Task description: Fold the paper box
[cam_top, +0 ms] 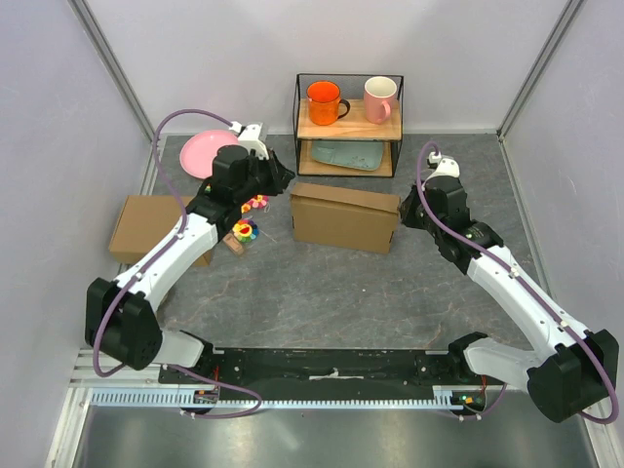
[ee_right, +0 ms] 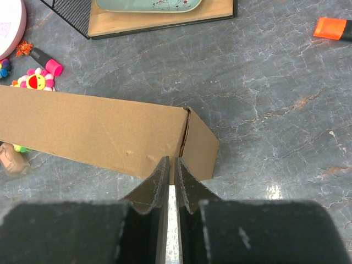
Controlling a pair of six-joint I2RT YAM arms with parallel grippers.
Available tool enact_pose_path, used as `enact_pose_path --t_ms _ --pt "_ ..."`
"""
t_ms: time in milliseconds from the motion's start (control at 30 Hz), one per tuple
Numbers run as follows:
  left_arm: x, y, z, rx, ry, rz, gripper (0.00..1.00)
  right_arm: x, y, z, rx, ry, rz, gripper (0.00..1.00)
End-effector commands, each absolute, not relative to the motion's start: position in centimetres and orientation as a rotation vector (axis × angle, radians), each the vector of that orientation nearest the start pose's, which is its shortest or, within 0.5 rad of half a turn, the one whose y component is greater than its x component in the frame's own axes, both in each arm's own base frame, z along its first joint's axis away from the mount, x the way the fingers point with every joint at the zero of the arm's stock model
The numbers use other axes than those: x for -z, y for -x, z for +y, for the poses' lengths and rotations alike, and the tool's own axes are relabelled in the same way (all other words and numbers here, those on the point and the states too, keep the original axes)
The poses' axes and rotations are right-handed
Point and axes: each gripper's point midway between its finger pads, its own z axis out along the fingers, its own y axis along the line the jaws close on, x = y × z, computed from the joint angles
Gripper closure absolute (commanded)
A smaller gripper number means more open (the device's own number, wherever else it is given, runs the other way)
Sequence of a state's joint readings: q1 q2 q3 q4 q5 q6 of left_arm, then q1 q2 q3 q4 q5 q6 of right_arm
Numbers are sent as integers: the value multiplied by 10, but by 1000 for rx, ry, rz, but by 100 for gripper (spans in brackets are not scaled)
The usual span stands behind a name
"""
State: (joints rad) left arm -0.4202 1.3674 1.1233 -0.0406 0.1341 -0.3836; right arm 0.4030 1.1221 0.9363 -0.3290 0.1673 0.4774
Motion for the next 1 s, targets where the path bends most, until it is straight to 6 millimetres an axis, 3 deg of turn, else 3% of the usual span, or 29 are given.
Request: enact_pose_path --t_ms 0,200,233,300,533,600,700,767,800,900,967 --pt "-248 -393 -234 772 -149 1943 82 -184 -324 127 -315 -177 2178 87" --pt "-165 -371 -240 836 -152 2128 87 -184 -325 124 -295 -168 2178 87" --pt "-151 -369 -238 823 -142 2164 88 -191 -328 125 -297 -169 2163 87" --pt "-146 -368 -234 798 -126 2174 88 -203 -330 126 -304 -167 2140 87" --pt "-166 -374 -233 780 -129 2129 88 -293 -344 142 -456 -162 1947 87" --pt "-167 -374 -233 783 -131 2129 88 -298 -344 145 -480 -163 1926 87" --pt "-165 -373 -233 786 -126 2135 88 -266 -345 143 -441 -167 1993 88" --pt "-159 -371 -233 786 -122 2149 88 -222 -339 140 -403 -179 2081 89" --pt "-152 -368 -232 783 -119 2166 88 -185 -331 136 -371 -182 2159 89" --pt "-132 -361 -229 786 -90 2210 88 -140 -317 135 -360 -205 2261 91" --pt "-128 -359 -230 797 -82 2215 88 -138 -316 138 -385 -210 2255 92"
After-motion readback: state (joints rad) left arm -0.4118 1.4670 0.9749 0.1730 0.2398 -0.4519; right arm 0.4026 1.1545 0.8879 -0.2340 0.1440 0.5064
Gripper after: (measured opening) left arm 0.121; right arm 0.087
